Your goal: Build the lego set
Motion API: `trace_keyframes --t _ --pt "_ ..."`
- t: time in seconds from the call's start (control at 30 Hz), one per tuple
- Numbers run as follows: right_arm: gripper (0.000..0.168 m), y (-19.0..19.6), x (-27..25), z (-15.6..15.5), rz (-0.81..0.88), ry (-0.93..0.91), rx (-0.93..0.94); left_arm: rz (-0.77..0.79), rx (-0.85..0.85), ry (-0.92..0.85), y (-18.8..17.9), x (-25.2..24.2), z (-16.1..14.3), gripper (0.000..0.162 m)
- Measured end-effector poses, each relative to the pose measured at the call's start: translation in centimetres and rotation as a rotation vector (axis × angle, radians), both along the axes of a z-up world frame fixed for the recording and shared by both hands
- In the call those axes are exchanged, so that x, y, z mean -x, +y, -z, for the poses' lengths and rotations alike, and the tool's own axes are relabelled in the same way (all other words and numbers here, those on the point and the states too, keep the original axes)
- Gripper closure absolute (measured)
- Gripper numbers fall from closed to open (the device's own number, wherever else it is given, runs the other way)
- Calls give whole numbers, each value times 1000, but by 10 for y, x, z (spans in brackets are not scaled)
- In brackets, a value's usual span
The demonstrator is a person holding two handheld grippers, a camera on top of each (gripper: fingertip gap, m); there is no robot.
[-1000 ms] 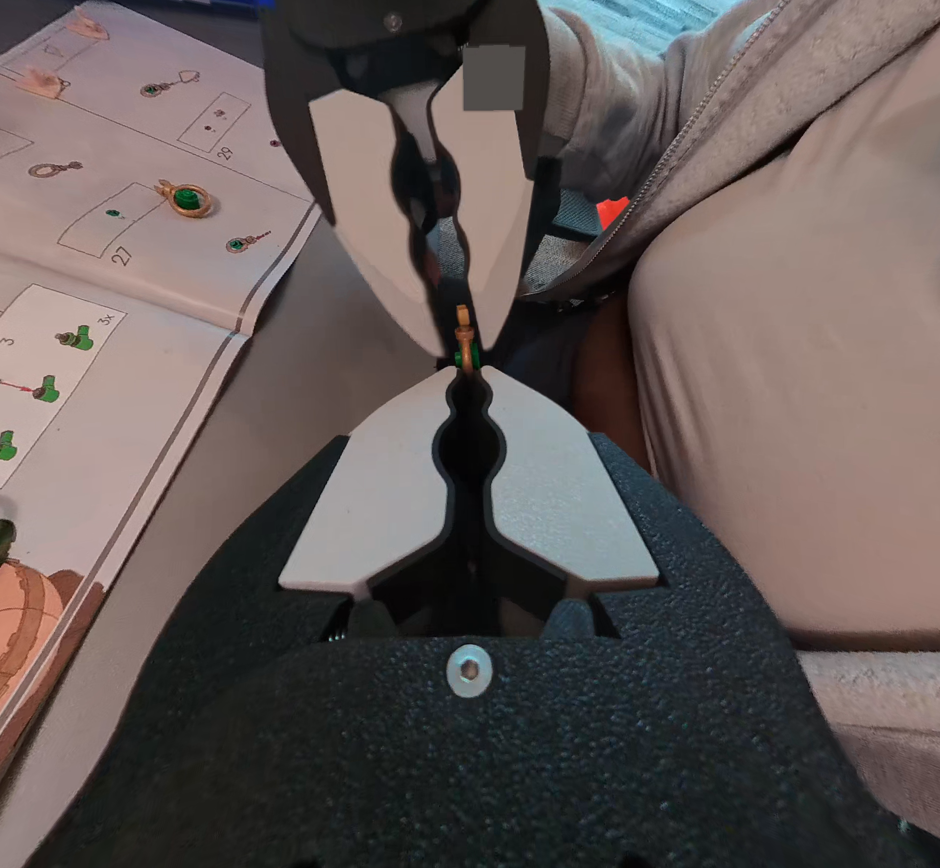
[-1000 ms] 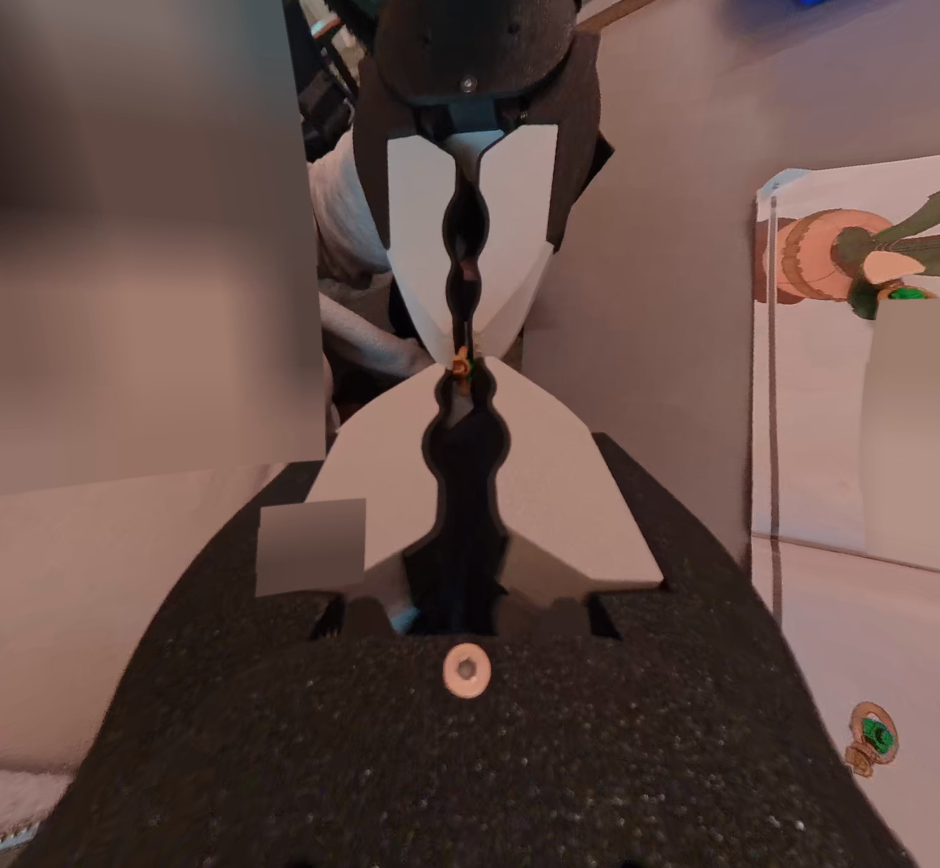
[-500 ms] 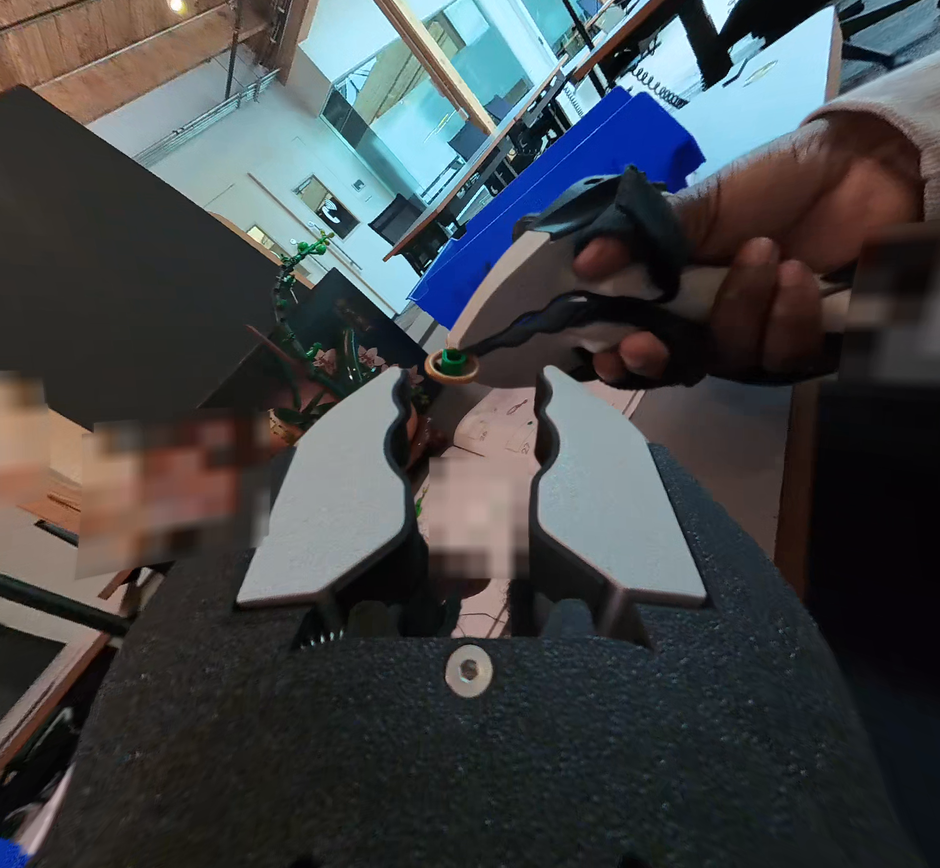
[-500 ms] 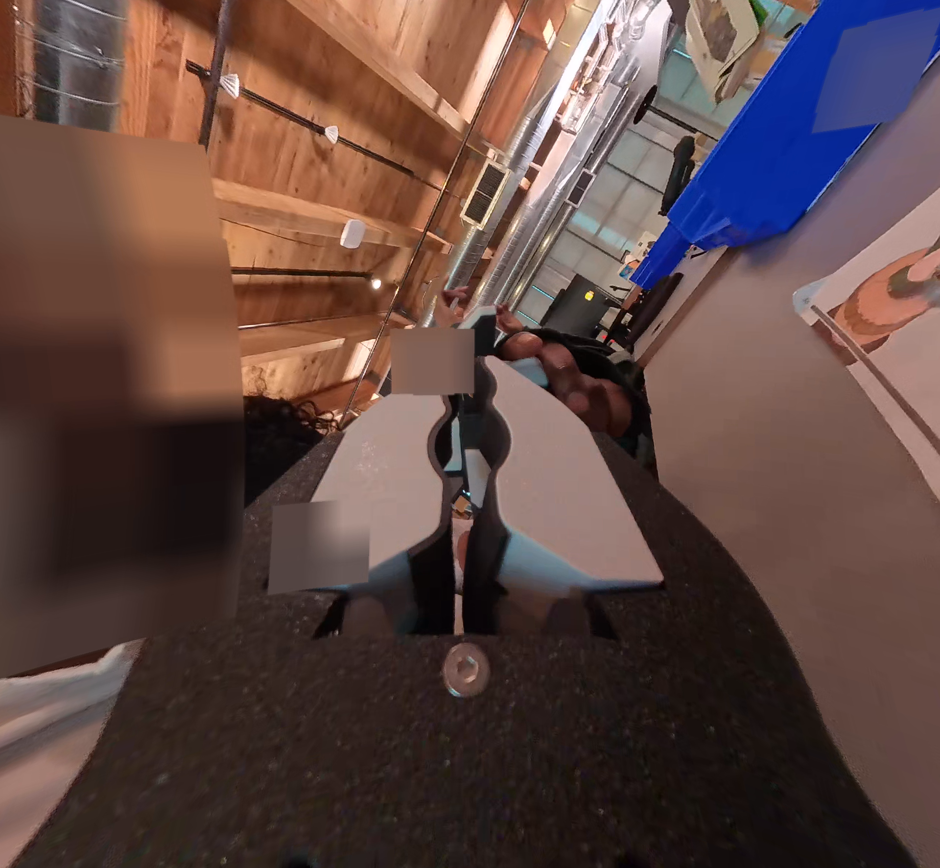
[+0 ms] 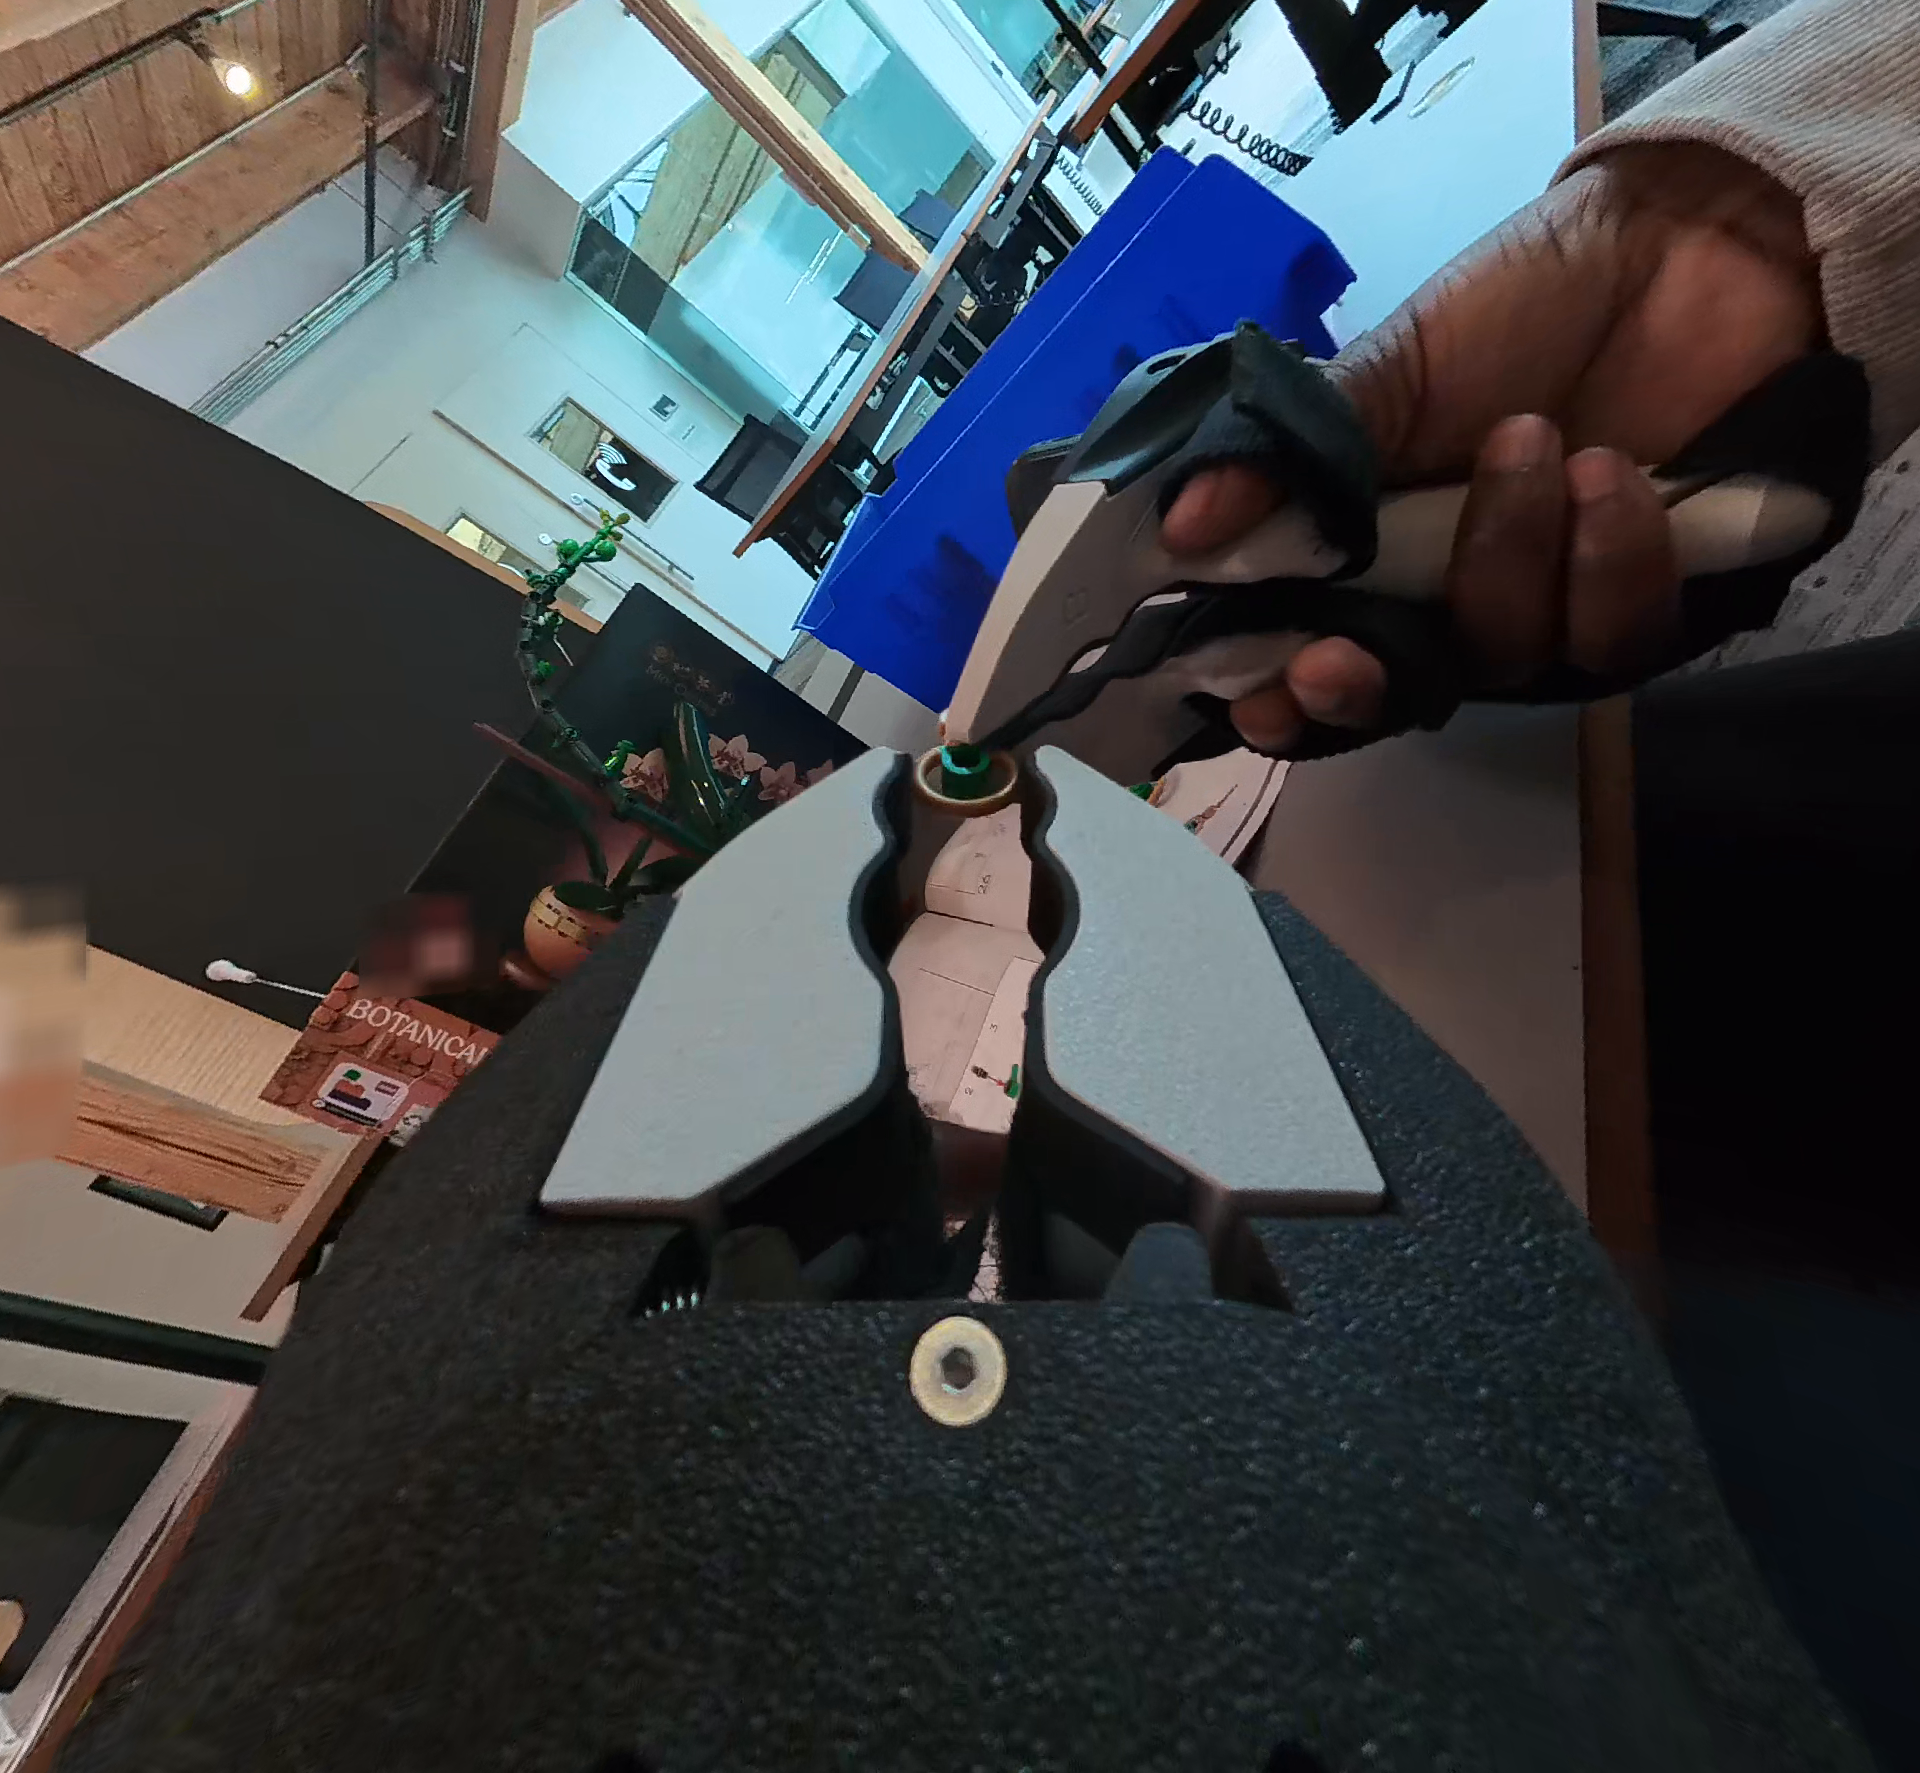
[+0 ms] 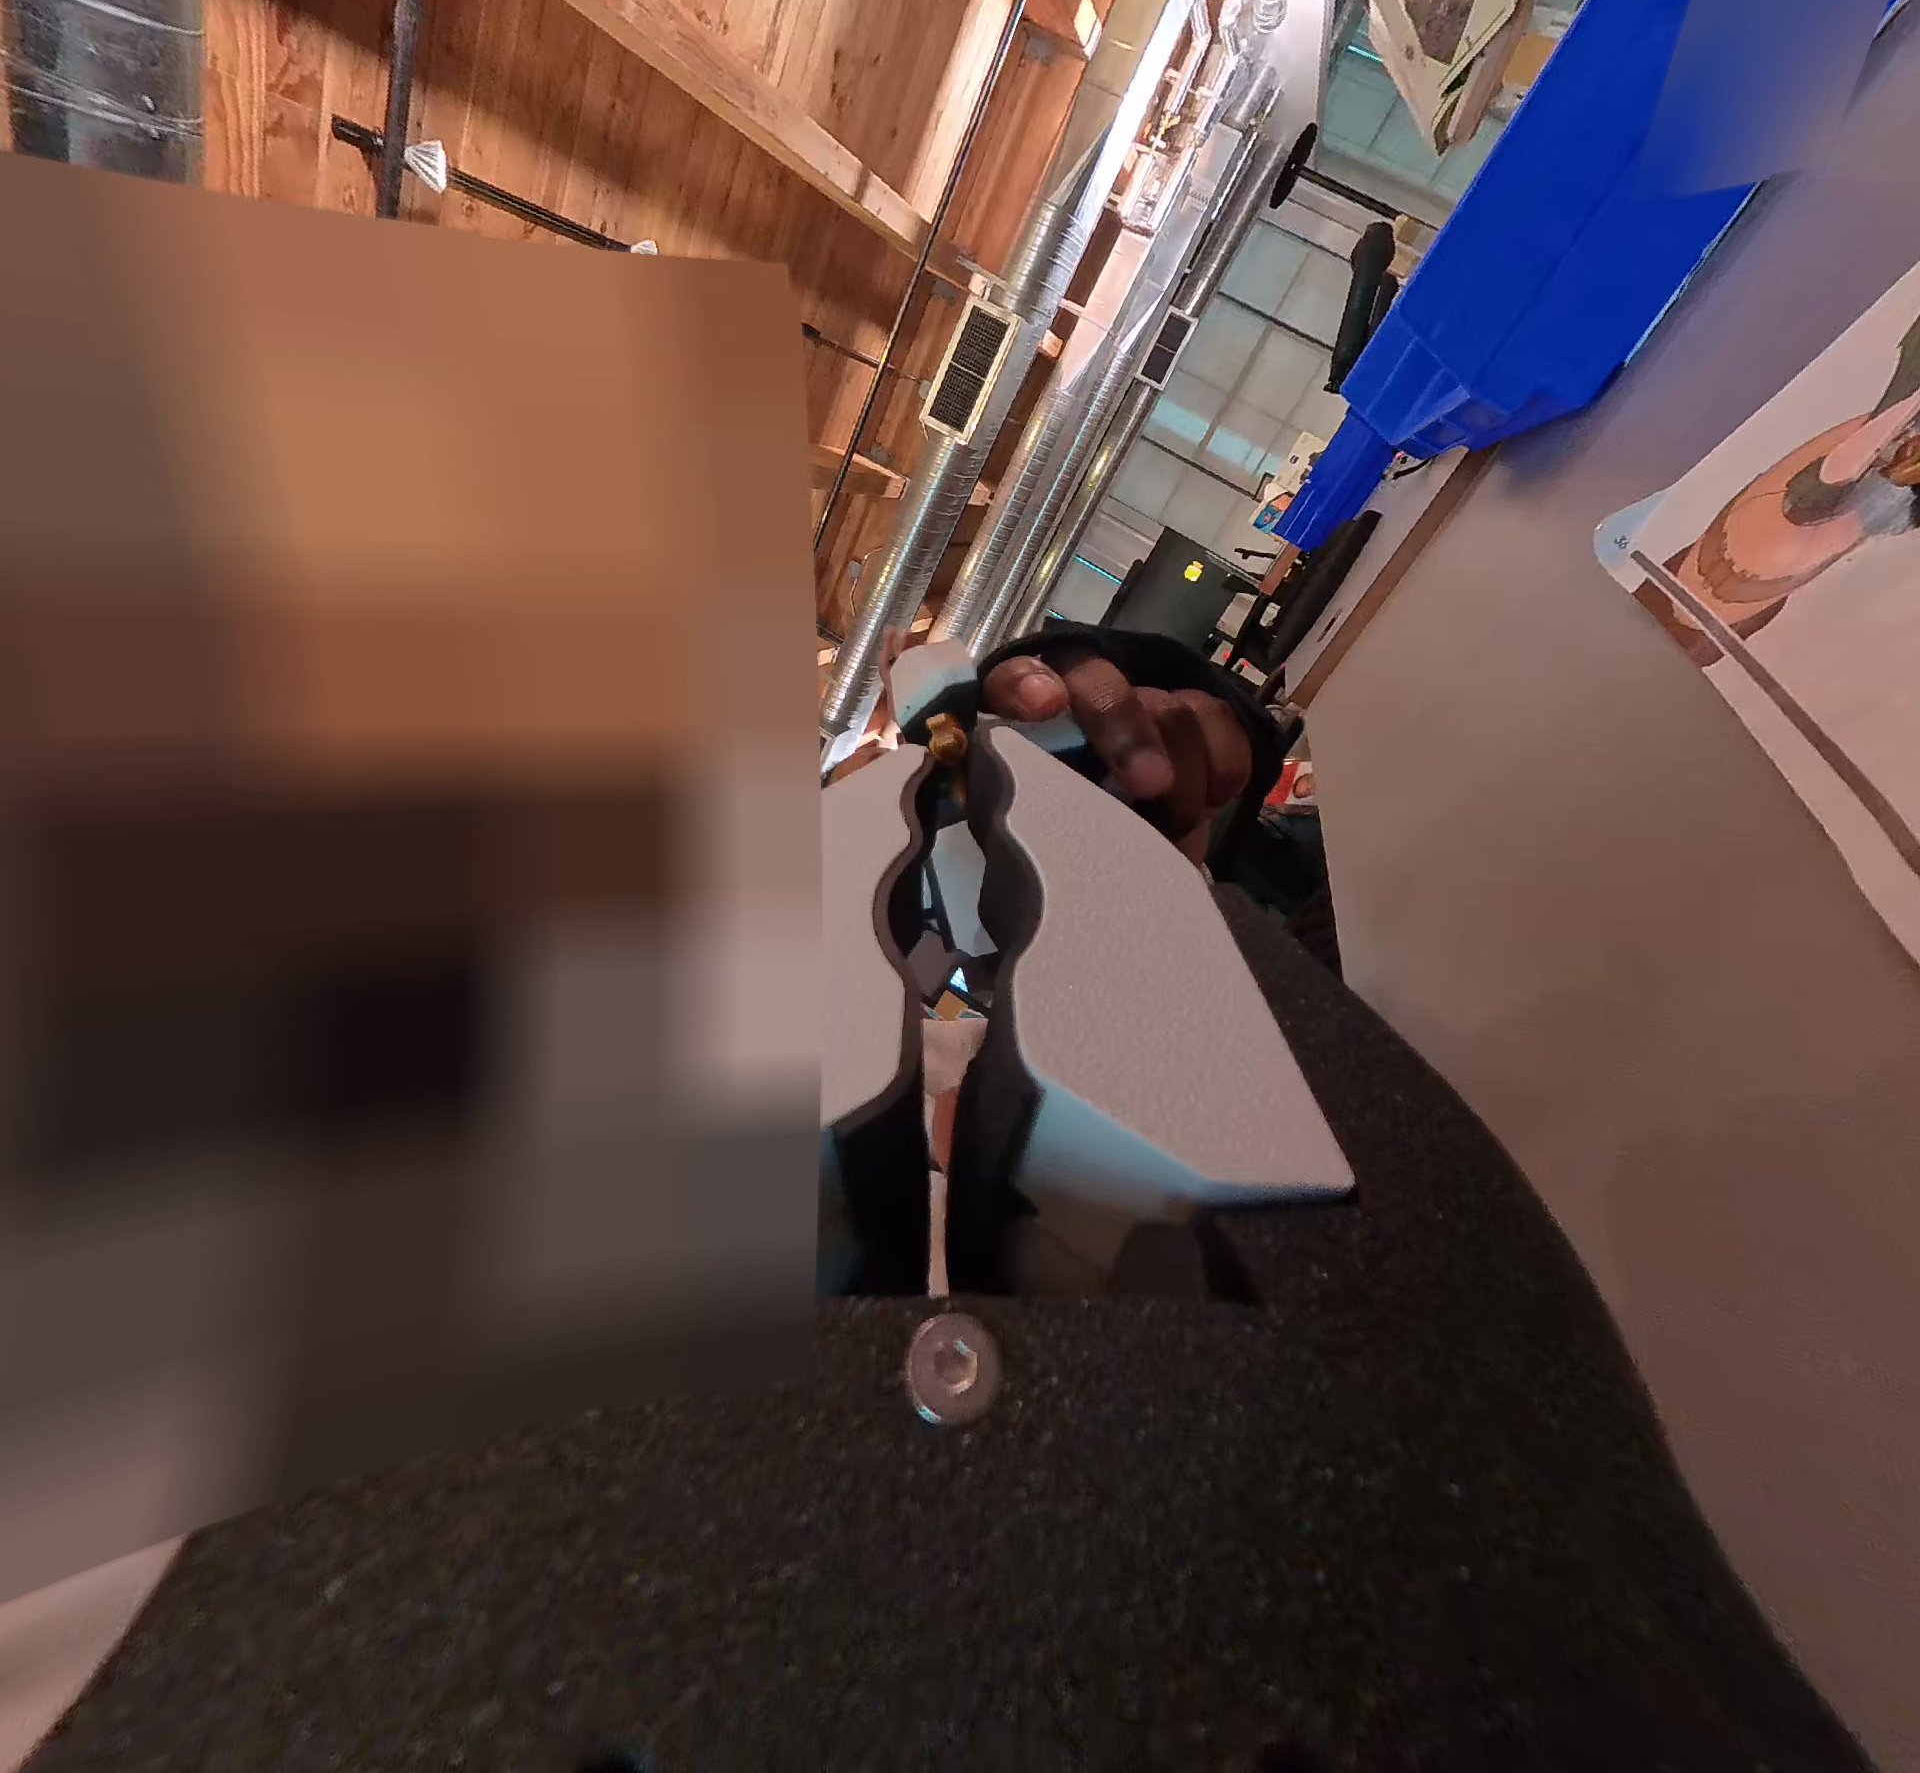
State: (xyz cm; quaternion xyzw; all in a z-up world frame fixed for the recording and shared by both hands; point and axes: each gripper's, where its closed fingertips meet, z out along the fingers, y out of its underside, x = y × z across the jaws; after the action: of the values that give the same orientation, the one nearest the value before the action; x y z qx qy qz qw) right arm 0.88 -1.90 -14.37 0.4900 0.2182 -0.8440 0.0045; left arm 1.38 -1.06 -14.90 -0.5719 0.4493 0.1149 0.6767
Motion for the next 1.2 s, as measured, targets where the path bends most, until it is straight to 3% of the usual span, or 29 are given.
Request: trace_keyframes --t 0.13,0.23,0.37,0.47,0.63,0.7,0.8,0.9,1.2 --pt "147 -3 -6 -4 67 68 -229 47 59 -113 -3 -2 -2 143" --pt "131 11 -22 -4 233 82 -638 85 169 -269 -3 2 4 143" --pt "121 52 -58 5 464 -66 -1249 149 319 -462 -2 5 22 143" --pt "117 84 -82 18 491 -280 -1466 164 384 -506 -1 6 29 143" --pt "119 149 -87 42 698 -652 -1479 190 391 -558 -1 8 25 143" --pt "144 178 -87 58 729 -802 -1523 193 383 -575 -1 10 23 143" --pt "154 206 -84 95 571 -1014 -1414 210 380 -596 -2 10 20 143" --pt "153 211 -77 110 397 -1046 -1327 222 374 -624 -3 13 17 143" --pt "163 225 -65 115 364 -1070 -1327 265 402 -622 -6 10 18 143"
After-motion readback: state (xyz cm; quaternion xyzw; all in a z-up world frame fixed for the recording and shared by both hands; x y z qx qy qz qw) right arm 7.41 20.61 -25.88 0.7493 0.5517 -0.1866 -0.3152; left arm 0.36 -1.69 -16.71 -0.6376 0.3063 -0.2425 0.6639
